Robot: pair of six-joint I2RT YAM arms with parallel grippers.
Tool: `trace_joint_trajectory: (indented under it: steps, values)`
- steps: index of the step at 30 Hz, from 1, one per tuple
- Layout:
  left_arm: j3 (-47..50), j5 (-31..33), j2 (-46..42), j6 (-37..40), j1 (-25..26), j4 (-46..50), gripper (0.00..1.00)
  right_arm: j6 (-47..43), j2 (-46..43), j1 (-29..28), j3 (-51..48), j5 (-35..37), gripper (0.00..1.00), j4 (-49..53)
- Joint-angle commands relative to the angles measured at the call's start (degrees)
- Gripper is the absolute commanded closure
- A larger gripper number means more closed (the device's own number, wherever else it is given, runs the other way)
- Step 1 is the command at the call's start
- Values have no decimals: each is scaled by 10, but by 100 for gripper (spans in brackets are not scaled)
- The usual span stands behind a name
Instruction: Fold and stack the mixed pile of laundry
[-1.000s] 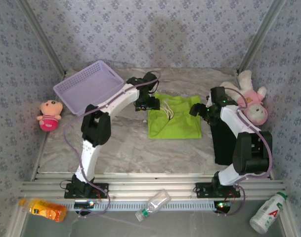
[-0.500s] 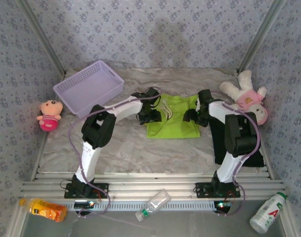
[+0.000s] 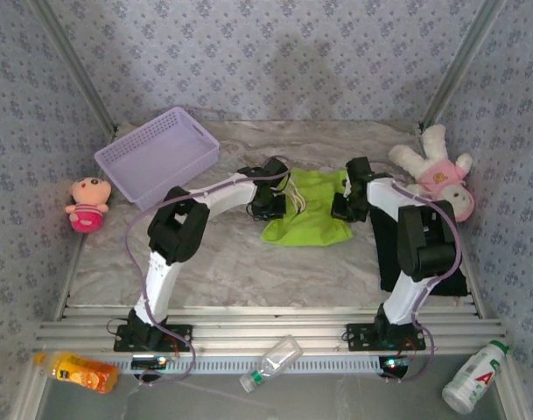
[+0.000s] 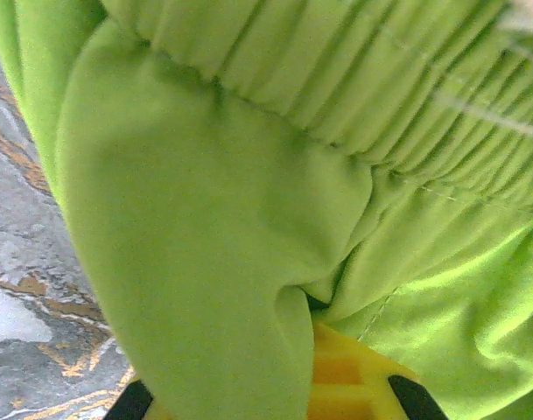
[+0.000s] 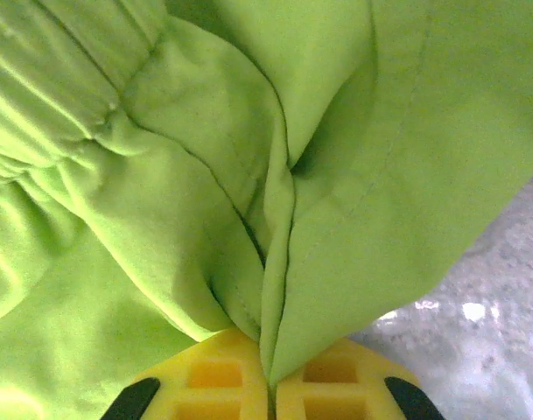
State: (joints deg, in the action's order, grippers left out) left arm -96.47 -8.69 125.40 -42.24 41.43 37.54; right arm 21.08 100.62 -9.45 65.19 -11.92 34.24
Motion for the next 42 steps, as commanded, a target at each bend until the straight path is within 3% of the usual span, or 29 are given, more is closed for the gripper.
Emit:
trace_joint_trajectory:
  steps: [1,10,16,21,28,31,34,36,39,42]
  values:
    - [-37,-28,-18,25,11,10,100,-29,-50,9,60,13,100,68]
    - [-111,-77,-33,40,60,17,100,-101,-145,65,121,65,100,212]
    - [-158,-99,7,36,129,-15,100,-180,-245,96,68,144,100,244]
    - [-274,-104,88,46,181,3,100,-239,-335,134,3,196,100,231]
    - [-481,-130,218,34,220,88,99,-255,-350,245,-31,187,100,230]
    - [-533,-154,253,11,226,102,88,-264,-329,284,-29,196,100,235]
    - [-539,-167,258,5,227,121,63,-276,-303,301,-33,233,100,234]
    - [-537,-143,244,29,226,150,51,-289,-286,307,-29,272,100,235]
    - [-502,-107,205,63,208,189,44,-296,-277,321,-33,303,100,233]
    - [-377,-87,124,77,175,161,43,-313,-270,335,-51,313,100,215]
